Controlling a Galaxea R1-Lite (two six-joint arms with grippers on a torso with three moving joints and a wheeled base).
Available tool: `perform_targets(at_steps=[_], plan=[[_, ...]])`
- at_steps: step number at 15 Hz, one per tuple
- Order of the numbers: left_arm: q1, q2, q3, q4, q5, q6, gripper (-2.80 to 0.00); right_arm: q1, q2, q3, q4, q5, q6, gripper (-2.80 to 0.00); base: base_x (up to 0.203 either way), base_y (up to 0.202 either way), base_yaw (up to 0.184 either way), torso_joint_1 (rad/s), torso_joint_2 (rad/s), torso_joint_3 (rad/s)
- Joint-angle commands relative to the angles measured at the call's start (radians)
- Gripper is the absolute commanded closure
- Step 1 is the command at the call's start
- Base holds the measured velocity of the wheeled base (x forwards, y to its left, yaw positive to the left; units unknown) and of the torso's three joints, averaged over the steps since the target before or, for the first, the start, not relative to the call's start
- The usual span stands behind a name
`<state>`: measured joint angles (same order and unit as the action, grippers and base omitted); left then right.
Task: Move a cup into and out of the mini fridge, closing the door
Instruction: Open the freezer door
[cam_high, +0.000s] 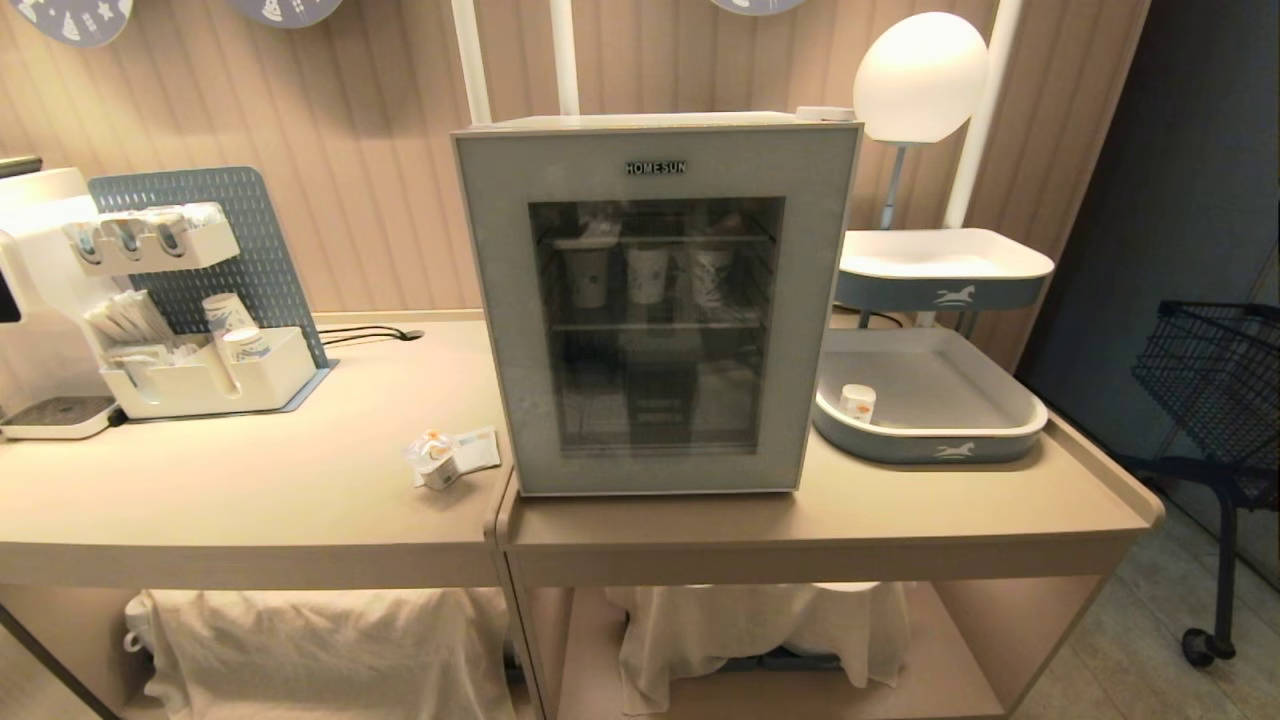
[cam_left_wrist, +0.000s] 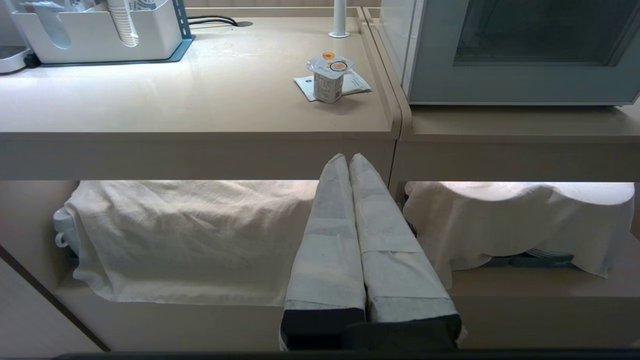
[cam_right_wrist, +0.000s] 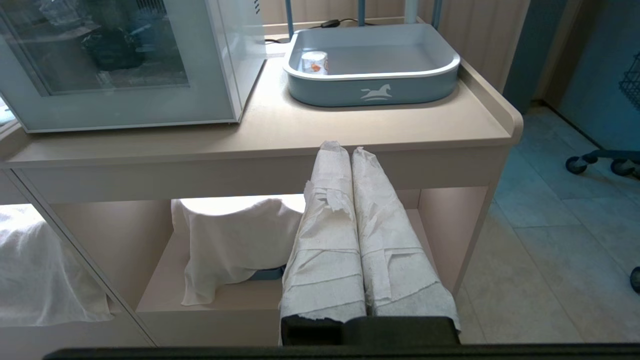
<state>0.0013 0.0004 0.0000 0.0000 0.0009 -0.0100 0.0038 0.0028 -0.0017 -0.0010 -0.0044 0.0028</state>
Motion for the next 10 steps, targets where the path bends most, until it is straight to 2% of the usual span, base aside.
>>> perform_targets(at_steps=[1, 4, 7, 10], plan=[[0.0, -0.002, 0.001, 0.0, 0.001, -0.001, 0.0, 0.001, 0.002, 0.0, -0.001, 0.0, 0.0, 0.0, 0.0, 0.0, 0.0, 0.0, 0.0, 0.0], [0.0, -0.002, 0.002, 0.0, 0.001, -0.001, 0.0, 0.001, 0.002, 0.0, -0.001, 0.0, 0.0, 0.0, 0.024, 0.0, 0.0, 0.0, 0.0, 0.002], [0.0, -0.002, 0.0, 0.0, 0.001, -0.001, 0.0, 0.001, 0.002, 0.0, -0.001, 0.0, 0.0, 0.0, 0.149, 0.0, 0.001, 0.005, 0.0, 0.002], [0.0, -0.002, 0.002, 0.0, 0.001, -0.001, 0.0, 0.001, 0.002, 0.0, -0.001, 0.0, 0.0, 0.0, 0.0, 0.0, 0.0, 0.0, 0.0, 0.0]])
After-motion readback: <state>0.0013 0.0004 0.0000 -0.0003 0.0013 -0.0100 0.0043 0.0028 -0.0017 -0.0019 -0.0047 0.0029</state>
